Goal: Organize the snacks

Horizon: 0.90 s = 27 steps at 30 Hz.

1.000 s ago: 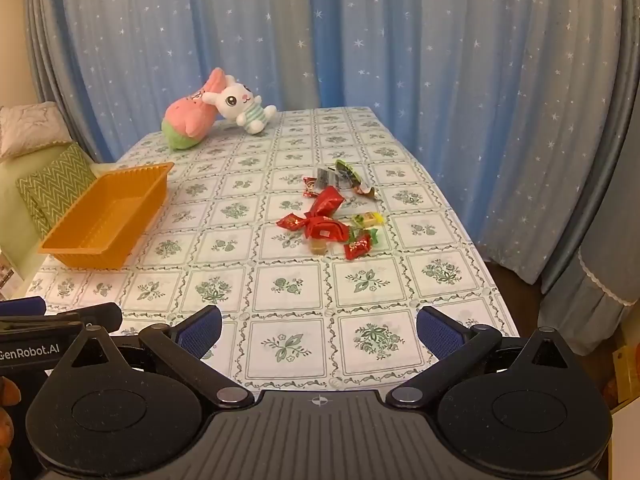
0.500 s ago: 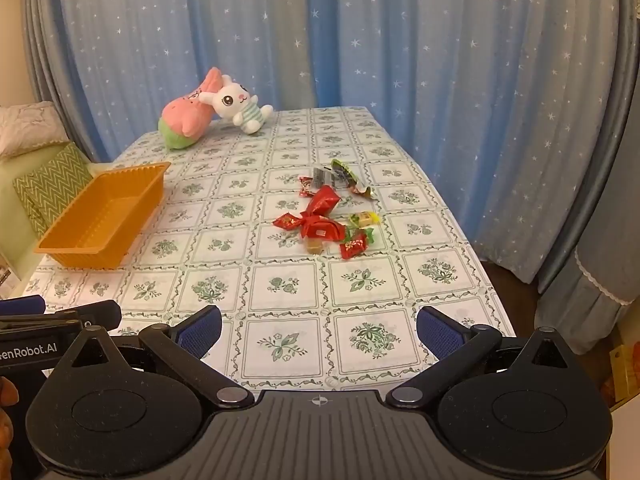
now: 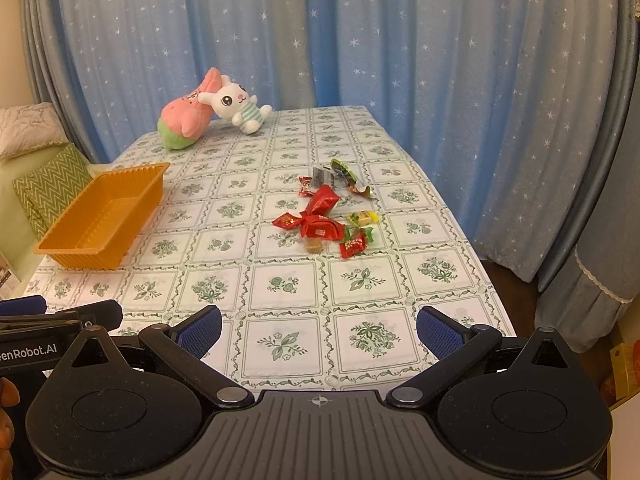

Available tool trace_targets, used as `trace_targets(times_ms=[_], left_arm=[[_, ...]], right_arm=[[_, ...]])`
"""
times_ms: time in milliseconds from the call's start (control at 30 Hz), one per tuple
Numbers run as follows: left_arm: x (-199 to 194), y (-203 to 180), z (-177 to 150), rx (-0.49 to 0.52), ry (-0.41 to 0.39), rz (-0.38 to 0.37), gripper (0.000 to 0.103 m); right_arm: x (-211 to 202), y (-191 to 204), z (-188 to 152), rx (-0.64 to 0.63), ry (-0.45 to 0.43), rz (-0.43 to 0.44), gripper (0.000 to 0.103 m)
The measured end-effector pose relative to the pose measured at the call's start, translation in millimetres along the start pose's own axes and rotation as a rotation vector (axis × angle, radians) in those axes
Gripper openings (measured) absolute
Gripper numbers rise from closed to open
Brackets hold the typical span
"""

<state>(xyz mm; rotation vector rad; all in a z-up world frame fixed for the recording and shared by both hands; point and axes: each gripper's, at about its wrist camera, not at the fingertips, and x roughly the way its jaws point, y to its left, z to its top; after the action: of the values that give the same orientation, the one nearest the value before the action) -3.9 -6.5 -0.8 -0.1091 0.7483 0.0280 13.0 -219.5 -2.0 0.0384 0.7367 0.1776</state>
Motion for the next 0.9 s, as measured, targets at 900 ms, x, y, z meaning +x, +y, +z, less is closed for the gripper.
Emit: trace_targets(times_ms=[900], left_arm=[[-1.0, -3.1, -1.1, -0.001, -0.002, -0.007, 0.103]], right_arm=[[-1.4, -2.0, 0.7, 0.005, -0.001, 0.0, 0.103]])
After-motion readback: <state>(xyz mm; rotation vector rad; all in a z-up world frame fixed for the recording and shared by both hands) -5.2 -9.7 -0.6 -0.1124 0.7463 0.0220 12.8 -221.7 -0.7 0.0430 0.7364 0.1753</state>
